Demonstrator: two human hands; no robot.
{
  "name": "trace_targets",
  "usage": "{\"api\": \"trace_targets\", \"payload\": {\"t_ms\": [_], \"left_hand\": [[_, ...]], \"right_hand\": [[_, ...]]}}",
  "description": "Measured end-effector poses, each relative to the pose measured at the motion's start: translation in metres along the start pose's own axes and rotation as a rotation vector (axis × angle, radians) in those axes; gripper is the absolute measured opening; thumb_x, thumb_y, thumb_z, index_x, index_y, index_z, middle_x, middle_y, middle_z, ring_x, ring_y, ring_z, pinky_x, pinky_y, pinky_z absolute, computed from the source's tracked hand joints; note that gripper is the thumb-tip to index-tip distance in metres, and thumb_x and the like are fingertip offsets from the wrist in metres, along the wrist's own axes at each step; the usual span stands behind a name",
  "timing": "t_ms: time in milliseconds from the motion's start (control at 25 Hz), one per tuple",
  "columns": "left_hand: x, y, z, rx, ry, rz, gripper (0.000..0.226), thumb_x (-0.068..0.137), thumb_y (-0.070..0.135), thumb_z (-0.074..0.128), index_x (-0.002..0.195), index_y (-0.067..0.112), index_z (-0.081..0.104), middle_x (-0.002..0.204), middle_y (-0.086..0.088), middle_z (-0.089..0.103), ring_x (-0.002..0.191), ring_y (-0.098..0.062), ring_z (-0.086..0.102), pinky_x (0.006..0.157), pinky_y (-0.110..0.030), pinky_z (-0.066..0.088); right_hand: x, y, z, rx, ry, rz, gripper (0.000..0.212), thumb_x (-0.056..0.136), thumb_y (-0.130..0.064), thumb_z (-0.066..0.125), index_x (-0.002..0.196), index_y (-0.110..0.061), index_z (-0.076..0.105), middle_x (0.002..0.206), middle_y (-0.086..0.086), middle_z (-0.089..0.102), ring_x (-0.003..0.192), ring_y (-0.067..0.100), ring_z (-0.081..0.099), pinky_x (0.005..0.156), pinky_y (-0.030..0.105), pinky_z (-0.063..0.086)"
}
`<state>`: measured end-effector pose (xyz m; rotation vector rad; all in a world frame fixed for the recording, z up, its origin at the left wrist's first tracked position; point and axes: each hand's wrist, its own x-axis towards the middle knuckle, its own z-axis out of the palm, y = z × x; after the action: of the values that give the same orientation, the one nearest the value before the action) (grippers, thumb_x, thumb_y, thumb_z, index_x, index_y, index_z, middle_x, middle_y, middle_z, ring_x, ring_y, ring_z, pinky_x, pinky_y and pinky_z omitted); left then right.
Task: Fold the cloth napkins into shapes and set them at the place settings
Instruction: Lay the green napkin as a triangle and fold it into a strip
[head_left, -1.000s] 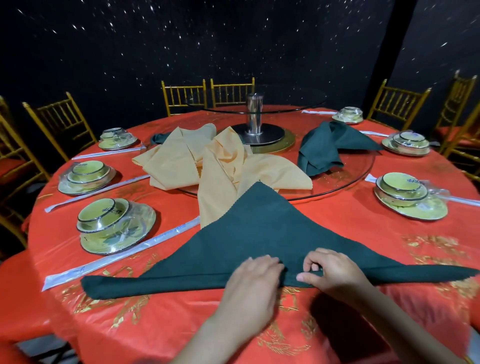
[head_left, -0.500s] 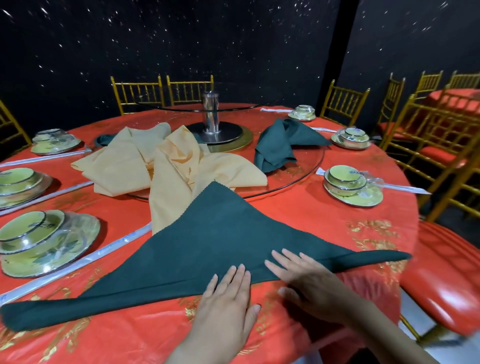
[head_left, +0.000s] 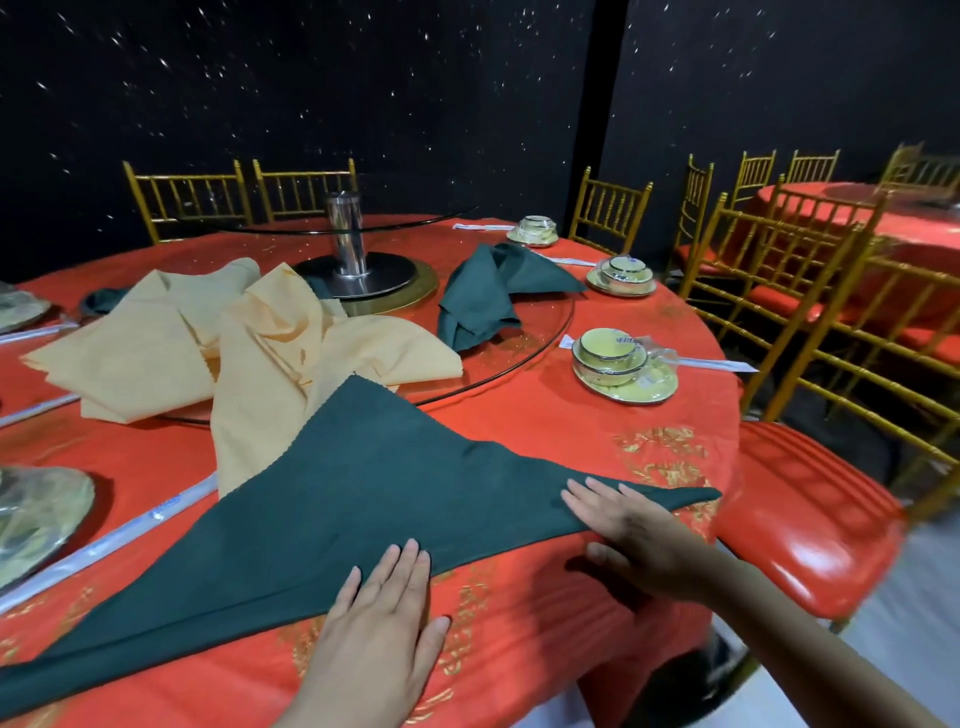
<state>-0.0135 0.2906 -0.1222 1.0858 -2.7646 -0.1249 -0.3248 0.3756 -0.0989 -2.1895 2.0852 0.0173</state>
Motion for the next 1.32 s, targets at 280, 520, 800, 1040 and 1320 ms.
{"api": "trace_targets", "payload": {"t_ms": [280, 520, 800, 1040, 1320], "left_hand": [[0.000, -0.002, -0.004, -0.023, -0.058, -0.003, 0.073, 0.097, 0.054, 0.009, 0.117, 0.014, 0.067, 0.124, 0.001, 0.063, 0.120, -0.007, 0.040, 0.106, -0.025, 0.009], [-0.003, 0.000, -0.008, -0.027, -0.155, -0.034, 0.072, 0.097, 0.054, 0.008, 0.117, 0.019, 0.067, 0.125, 0.006, 0.062, 0.117, -0.008, 0.056, 0.106, -0.026, 0.018], [-0.008, 0.001, -0.022, 0.001, -0.001, 0.045, 0.080, 0.085, 0.060, -0.006, 0.151, 0.017, 0.011, 0.157, 0.006, 0.002, 0.136, 0.001, -0.010, 0.113, -0.025, -0.010], [-0.046, -0.052, -0.044, 0.086, -0.212, -0.162, 0.073, 0.092, 0.062, 0.004, 0.141, 0.023, 0.042, 0.150, 0.007, 0.034, 0.139, -0.015, 0.030, 0.112, -0.045, 0.007], [-0.099, -0.129, -0.058, 0.132, -0.255, -0.220, 0.052, 0.098, 0.058, 0.015, 0.144, 0.038, 0.026, 0.138, 0.014, 0.050, 0.123, -0.016, 0.052, 0.107, -0.039, 0.031]], "right_hand": [[-0.023, 0.026, 0.000, 0.067, -0.002, 0.111, 0.103, 0.067, -0.087, -0.011, 0.150, -0.027, 0.003, 0.154, -0.014, -0.007, 0.143, 0.001, -0.008, 0.110, 0.015, -0.011], [-0.002, -0.024, -0.009, 0.025, 0.235, 0.052, 0.097, 0.081, -0.079, 0.001, 0.150, -0.011, 0.012, 0.153, -0.006, 0.009, 0.144, 0.008, 0.005, 0.115, 0.024, -0.004], [0.061, -0.143, 0.021, 0.005, 0.296, -0.184, 0.073, 0.098, -0.054, 0.009, 0.130, -0.007, 0.054, 0.134, 0.006, 0.055, 0.126, 0.014, 0.049, 0.109, 0.024, 0.020], [0.064, -0.133, 0.033, -0.063, 0.334, -0.220, 0.067, 0.099, -0.055, 0.018, 0.138, -0.006, 0.043, 0.143, 0.009, 0.045, 0.136, 0.016, 0.034, 0.108, 0.026, 0.020], [0.066, -0.132, 0.033, -0.043, 0.350, -0.259, 0.070, 0.098, -0.059, 0.018, 0.140, -0.007, 0.038, 0.143, 0.010, 0.043, 0.135, 0.013, 0.031, 0.106, 0.024, 0.021]]}}
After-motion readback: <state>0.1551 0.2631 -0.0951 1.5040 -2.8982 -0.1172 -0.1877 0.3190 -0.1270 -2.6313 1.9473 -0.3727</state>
